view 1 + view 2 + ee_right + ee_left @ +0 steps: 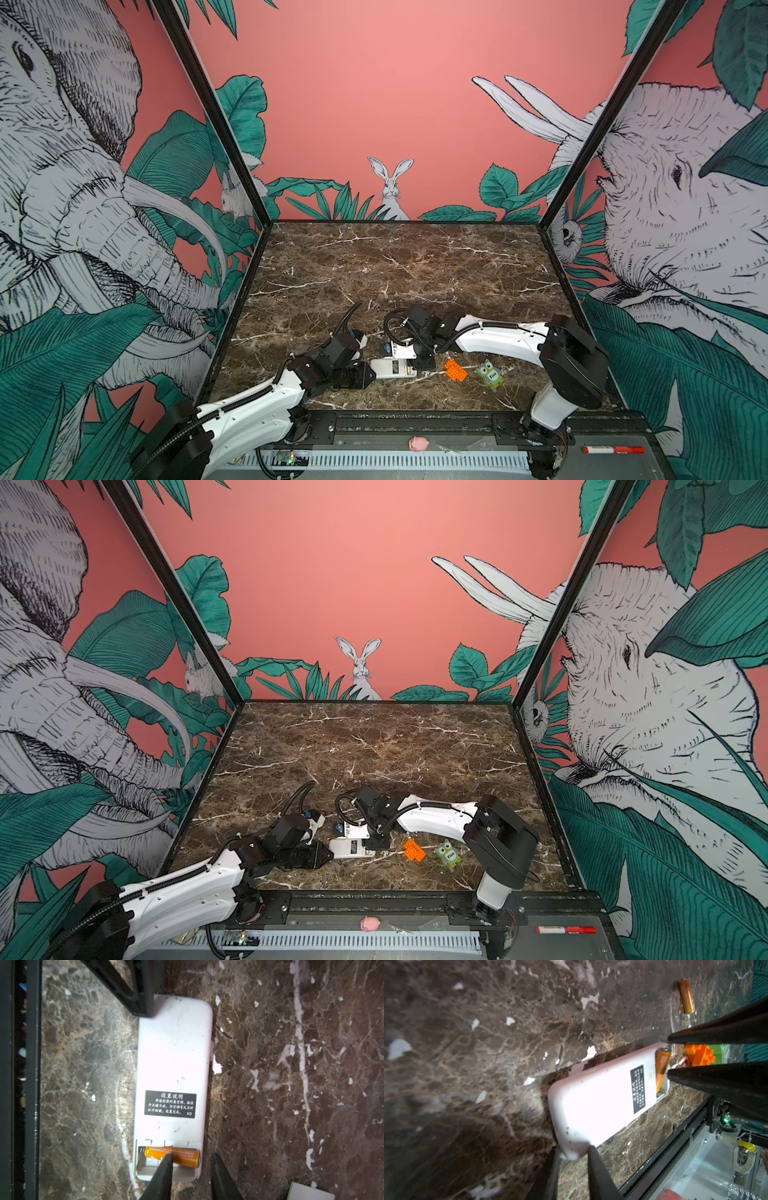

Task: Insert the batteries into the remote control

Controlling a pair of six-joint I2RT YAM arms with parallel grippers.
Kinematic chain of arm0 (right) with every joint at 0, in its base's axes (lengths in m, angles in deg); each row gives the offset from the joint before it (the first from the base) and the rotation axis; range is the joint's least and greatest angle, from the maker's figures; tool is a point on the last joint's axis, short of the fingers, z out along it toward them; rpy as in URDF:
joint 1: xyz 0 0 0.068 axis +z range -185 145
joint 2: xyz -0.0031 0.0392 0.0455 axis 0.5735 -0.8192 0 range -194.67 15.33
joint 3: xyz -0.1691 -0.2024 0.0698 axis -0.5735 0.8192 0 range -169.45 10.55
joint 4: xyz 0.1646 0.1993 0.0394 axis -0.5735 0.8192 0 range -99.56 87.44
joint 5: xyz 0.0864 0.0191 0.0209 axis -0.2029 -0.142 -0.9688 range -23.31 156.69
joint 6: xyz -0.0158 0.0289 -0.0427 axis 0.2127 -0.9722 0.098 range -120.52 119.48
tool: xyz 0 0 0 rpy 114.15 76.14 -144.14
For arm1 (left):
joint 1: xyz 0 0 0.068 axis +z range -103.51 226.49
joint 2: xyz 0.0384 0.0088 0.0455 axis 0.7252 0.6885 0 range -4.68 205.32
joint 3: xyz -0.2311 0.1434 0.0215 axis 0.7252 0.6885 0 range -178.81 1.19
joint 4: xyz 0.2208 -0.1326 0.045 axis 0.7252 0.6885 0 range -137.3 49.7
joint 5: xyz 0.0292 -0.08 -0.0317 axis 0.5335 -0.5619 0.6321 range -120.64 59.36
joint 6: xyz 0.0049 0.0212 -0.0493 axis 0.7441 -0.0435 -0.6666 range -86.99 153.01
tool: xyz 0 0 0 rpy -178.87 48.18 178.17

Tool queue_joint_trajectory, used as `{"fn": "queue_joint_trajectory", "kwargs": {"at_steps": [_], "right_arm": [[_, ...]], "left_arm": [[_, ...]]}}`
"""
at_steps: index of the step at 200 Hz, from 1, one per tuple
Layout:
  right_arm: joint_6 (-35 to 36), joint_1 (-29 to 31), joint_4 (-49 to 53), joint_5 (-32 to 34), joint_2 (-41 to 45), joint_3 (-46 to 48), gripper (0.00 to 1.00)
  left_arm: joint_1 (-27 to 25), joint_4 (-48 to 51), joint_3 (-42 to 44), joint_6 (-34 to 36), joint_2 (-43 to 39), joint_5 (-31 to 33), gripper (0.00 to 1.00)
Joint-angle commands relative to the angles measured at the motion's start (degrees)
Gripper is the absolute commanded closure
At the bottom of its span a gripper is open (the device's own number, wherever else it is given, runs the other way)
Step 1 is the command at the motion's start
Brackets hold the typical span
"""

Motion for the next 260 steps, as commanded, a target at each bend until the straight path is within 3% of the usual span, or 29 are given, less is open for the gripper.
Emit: {"fn": "queue_joint_trajectory", "kwargs": {"at_steps": [1, 260], "right_arm": [[1.16, -0.19, 0.45, -0.50, -0.83, 0.77, 0.70], [-1.38, 0.40, -0.60, -2.40, -3.13, 3.32, 0.79]], "left_arm": [[0.31, 1.55, 0.90, -0.53, -0.61, 1.32, 0.74], [0.33, -1.52, 3.08, -1.20, 2.83, 0.62, 0.76]]}}
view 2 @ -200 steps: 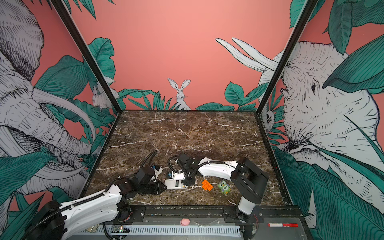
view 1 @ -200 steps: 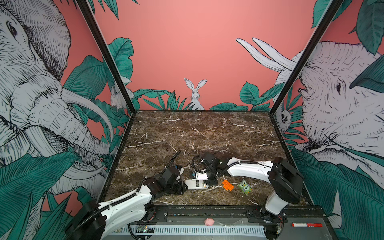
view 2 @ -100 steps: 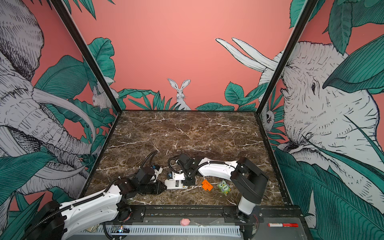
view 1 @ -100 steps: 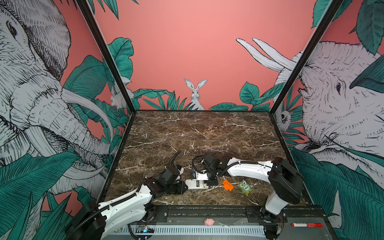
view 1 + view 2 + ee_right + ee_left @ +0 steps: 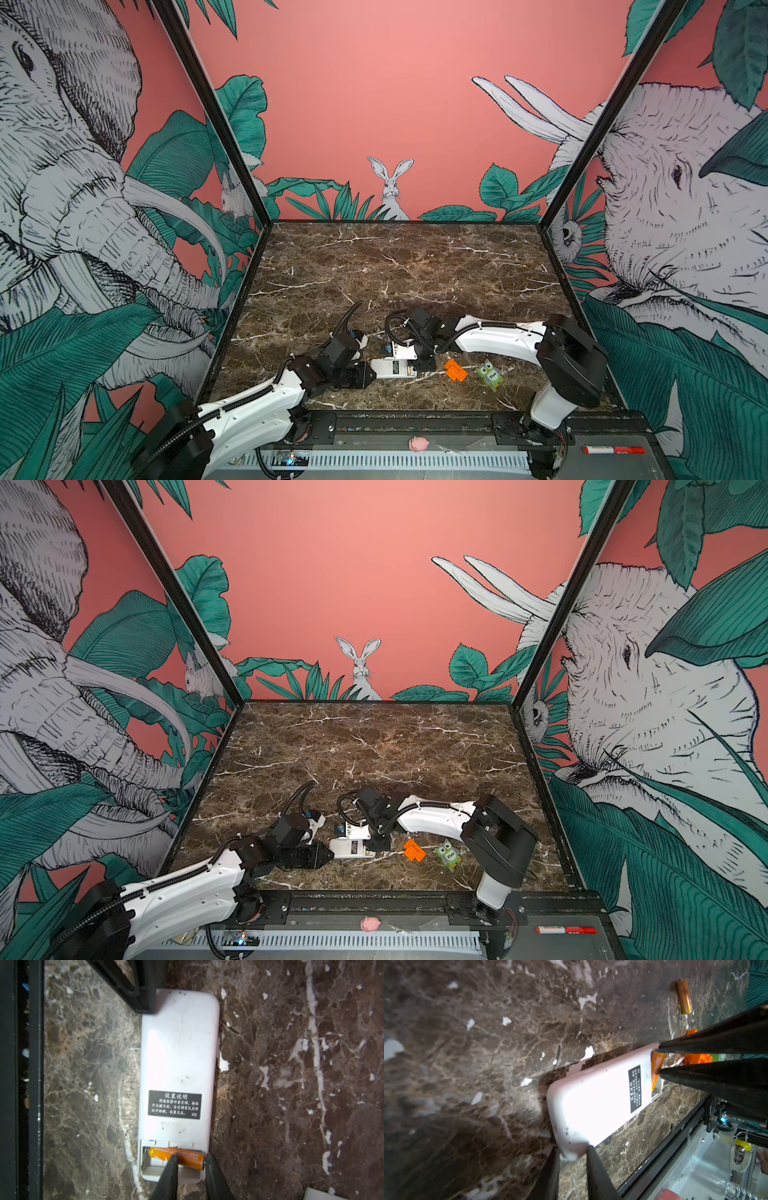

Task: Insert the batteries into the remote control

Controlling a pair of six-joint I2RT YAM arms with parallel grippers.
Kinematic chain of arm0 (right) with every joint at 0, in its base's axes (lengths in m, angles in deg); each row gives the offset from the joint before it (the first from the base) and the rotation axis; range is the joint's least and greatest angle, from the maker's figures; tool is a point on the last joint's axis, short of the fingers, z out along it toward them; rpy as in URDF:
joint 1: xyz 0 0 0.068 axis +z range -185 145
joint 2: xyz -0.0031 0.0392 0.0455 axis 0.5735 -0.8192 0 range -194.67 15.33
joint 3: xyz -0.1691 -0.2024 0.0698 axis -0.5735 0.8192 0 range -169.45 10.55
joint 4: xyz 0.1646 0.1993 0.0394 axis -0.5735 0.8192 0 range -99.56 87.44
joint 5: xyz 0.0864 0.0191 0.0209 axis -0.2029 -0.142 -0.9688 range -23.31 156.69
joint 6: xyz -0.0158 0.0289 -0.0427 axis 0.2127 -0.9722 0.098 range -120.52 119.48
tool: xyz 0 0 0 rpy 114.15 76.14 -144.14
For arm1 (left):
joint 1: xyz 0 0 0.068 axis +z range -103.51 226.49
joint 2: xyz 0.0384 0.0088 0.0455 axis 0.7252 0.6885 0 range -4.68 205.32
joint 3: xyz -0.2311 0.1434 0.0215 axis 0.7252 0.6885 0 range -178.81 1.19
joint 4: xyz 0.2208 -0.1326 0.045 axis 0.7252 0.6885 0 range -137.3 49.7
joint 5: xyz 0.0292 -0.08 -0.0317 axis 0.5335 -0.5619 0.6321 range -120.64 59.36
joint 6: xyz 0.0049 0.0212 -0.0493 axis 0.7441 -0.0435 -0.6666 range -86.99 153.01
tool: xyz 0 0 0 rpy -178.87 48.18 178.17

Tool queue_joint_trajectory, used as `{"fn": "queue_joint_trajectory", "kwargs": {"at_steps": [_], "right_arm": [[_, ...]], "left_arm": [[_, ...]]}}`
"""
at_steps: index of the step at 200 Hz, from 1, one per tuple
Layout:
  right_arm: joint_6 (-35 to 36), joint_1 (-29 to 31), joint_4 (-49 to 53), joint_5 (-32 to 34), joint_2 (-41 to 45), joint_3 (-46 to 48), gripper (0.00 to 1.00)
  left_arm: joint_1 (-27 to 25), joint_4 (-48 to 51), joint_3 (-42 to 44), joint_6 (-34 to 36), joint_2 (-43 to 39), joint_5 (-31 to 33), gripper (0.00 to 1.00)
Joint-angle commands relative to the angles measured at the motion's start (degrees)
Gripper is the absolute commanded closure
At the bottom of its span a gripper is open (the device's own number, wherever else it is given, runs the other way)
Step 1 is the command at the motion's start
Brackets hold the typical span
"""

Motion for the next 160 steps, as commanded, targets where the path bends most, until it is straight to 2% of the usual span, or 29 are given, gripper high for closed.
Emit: {"fn": "queue_joint_trajectory", "kwargs": {"at_steps": [1, 69, 160], "right_arm": [[-0.18, 0.60, 0.54, -0.62, -2.43, 2.19, 0.79], [-0.42, 2.06, 2.61, 0.58, -4.28, 0.81, 0.81], [-0.52, 2.42, 4.39, 2.00, -5.61, -0.66, 0.91]], "left_arm": [[0.33, -0.11, 2.52, -0.81, 2.01, 1.34, 0.76], [0.31, -1.43, 3.11, -1.18, 3.34, 1.32, 0.78], [0.33, -0.69, 3.36, -1.44, 2.14, 1.68, 0.78]]}}
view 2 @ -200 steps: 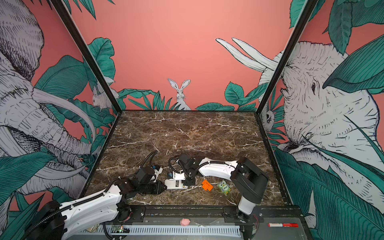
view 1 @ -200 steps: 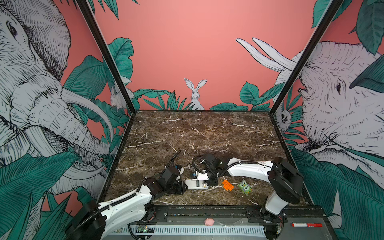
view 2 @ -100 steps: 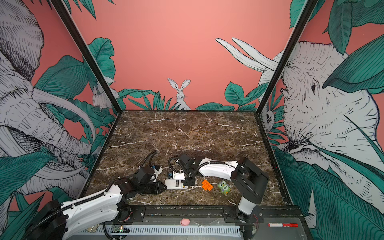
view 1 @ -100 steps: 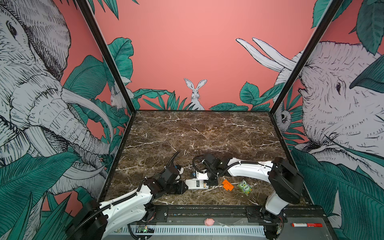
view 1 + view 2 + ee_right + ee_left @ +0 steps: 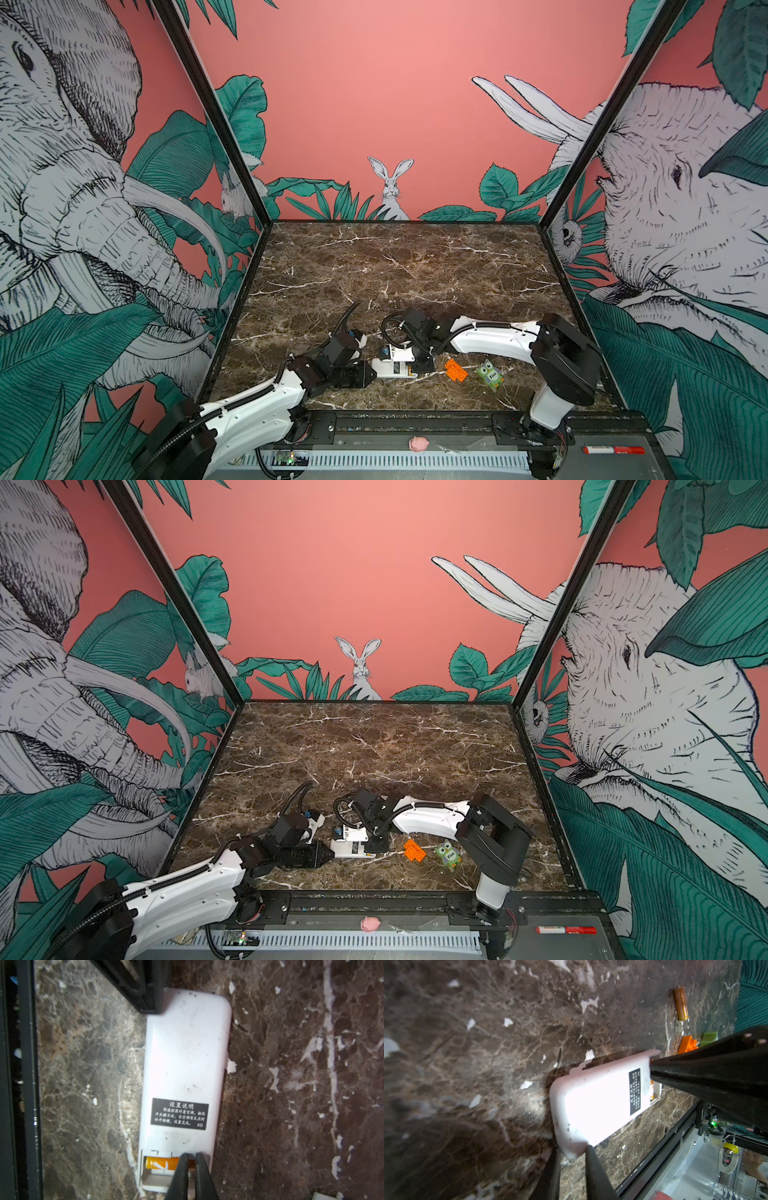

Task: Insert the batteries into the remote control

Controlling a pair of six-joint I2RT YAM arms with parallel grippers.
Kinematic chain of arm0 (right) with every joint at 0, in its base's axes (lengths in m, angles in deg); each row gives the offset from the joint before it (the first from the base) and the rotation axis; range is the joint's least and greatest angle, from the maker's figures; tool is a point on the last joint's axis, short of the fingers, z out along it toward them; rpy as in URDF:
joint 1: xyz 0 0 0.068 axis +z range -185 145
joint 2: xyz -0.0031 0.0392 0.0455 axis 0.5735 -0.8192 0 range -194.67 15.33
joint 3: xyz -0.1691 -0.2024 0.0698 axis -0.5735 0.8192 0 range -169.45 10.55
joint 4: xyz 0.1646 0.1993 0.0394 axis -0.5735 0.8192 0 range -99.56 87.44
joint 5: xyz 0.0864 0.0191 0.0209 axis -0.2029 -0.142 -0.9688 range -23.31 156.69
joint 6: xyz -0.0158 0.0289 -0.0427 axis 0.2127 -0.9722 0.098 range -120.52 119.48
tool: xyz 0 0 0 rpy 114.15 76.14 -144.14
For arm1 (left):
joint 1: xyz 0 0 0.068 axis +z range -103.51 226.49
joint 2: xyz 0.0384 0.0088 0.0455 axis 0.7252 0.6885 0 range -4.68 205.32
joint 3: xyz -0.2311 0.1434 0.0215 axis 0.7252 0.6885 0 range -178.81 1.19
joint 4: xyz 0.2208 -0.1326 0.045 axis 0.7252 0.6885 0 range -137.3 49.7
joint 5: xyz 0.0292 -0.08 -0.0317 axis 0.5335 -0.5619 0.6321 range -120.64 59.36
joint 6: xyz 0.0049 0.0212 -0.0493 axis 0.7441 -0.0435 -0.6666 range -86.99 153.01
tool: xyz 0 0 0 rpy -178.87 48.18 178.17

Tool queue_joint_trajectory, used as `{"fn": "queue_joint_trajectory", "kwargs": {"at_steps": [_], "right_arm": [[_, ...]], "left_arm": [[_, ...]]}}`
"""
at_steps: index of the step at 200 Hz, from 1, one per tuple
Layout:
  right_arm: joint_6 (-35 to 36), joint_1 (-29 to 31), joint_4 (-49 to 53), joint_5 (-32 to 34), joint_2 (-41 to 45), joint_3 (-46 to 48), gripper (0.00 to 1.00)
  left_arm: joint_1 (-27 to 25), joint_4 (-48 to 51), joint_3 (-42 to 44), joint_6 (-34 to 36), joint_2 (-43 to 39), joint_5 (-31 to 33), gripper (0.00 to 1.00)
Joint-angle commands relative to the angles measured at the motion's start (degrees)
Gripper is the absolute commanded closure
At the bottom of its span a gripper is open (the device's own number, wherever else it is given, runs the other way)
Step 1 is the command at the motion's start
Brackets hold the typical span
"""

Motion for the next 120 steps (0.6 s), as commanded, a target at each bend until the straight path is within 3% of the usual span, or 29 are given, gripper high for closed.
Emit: {"fn": "queue_joint_trajectory", "kwargs": {"at_steps": [1, 31, 72, 120], "right_arm": [[0.50, 0.97, 2.38, 0.17, -3.64, 1.22, 0.91], [-0.55, 0.98, 1.68, 0.89, -1.94, 0.92, 0.91], [-6.36, 0.93, -3.18, 0.67, 2.83, -0.05, 0.83], [-13.44, 0.77, -4.92, 1.24, 9.25, 0.59, 0.85]], "left_arm": [[-0.11, 1.11, 2.79, -0.37, 1.44, 2.69, 0.78], [-0.07, 1.21, 2.93, -0.55, 0.96, 2.80, 0.78], [-0.07, 1.30, 2.56, -0.39, 0.93, 2.80, 0.78], [-0.06, 1.52, 2.80, -0.43, 0.34, 2.91, 0.78]]}}
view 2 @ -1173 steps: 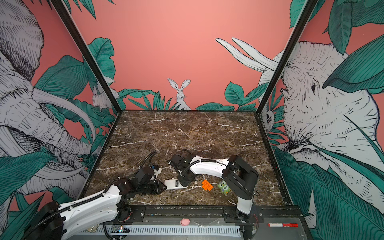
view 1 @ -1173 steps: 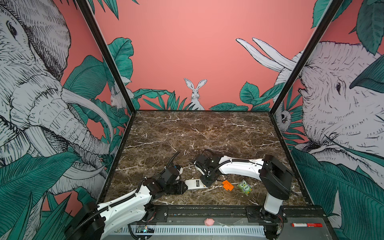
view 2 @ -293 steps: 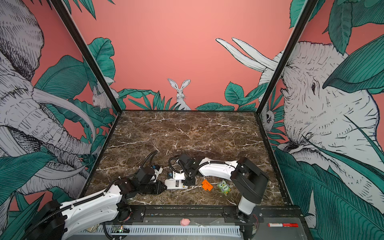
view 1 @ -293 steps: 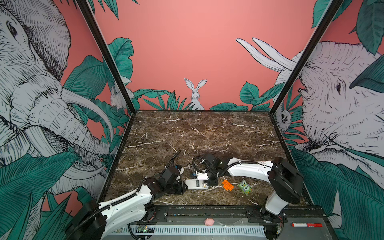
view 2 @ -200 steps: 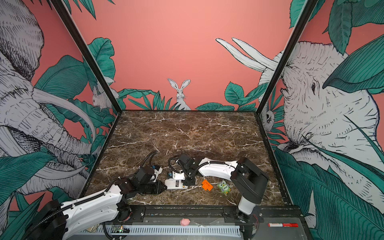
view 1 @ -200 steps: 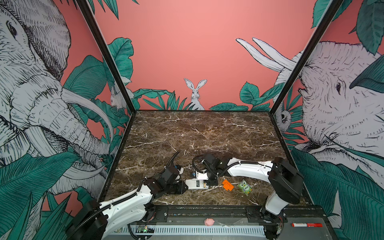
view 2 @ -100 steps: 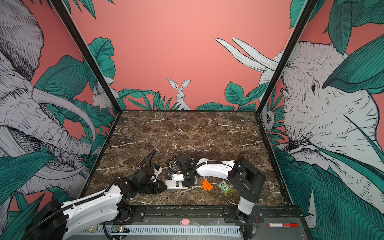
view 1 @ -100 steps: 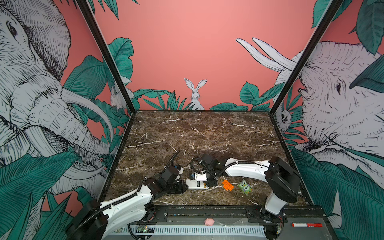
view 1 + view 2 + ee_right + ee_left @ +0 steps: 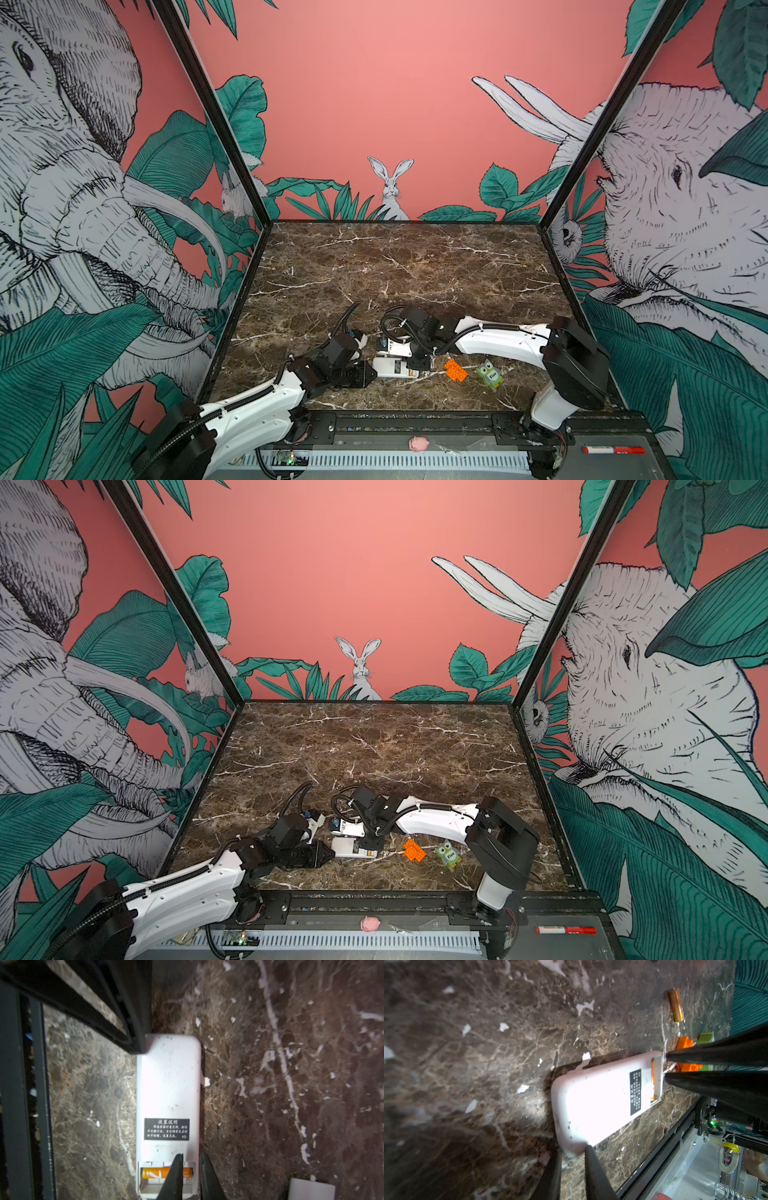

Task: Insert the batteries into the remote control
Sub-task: 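Move the right gripper over the second orange battery on the table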

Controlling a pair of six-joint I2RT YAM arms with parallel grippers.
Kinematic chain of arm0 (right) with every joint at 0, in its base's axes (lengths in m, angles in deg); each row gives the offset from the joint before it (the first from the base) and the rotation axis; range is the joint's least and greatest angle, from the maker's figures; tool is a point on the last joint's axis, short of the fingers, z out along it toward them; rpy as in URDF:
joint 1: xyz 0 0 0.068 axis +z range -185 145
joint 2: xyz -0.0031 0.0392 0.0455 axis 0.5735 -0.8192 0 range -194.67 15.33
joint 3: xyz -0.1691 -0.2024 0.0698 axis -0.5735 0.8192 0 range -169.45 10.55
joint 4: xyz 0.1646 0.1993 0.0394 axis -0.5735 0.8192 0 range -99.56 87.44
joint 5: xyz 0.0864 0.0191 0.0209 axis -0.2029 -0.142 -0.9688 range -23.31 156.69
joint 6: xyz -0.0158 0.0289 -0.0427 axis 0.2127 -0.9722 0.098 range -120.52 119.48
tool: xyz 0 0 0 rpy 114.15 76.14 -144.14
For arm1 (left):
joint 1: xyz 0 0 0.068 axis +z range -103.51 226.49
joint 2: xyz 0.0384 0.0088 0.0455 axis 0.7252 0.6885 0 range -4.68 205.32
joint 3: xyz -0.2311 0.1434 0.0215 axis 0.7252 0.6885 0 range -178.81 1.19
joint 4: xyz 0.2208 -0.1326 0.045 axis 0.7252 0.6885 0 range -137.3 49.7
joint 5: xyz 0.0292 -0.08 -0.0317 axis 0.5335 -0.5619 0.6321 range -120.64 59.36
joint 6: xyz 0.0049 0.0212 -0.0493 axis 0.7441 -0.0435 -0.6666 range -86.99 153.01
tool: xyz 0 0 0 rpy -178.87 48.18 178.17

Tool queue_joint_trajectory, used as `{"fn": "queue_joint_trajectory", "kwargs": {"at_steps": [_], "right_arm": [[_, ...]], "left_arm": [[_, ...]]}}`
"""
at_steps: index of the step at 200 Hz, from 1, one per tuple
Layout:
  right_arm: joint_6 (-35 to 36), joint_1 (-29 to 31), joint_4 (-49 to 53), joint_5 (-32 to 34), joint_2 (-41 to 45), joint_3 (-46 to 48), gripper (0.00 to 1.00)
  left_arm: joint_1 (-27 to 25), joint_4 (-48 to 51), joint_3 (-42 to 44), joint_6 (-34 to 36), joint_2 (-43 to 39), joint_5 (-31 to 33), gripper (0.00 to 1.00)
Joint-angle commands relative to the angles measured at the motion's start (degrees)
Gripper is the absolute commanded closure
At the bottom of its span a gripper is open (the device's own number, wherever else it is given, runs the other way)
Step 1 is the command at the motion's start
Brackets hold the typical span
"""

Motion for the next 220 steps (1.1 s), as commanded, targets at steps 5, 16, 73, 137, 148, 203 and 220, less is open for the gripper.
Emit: {"fn": "queue_joint_trajectory", "kwargs": {"at_steps": [5, 16, 73, 137, 148, 203, 220], "right_arm": [[-5.83, 0.04, -1.82, 0.91, 5.23, 0.90, 0.86], [-8.38, -0.54, -1.08, 2.97, 6.38, 1.00, 0.87], [-21.93, -5.32, 12.37, 10.26, 6.94, -3.58, 0.71], [-29.18, -10.01, 24.04, 11.95, 2.97, -6.98, 0.66], [-29.66, -10.96, 24.62, 11.50, 2.79, -6.98, 0.66], [-28.95, -13.33, 27.63, 9.83, -3.16, -8.19, 0.66], [-28.68, -13.73, 26.37, 9.05, -4.21, -7.70, 0.66]], "left_arm": [[-0.04, 2.94, 2.14, -0.37, 0.78, 2.73, 0.78], [-0.05, 2.93, 2.09, -0.19, 0.79, 2.65, 0.78], [-0.04, 2.65, 1.85, -0.05, 0.52, 2.87, 0.78], [-0.05, 2.77, 1.83, 0.54, 0.10, 3.10, 0.78], [-0.05, 2.84, 1.83, 0.55, -0.04, 3.13, 0.78], [-0.04, 3.27, 1.75, 0.80, -0.31, 3.55, 0.78], [-0.08, 3.16, 1.75, 0.78, -0.21, 3.56, 0.78]]}}
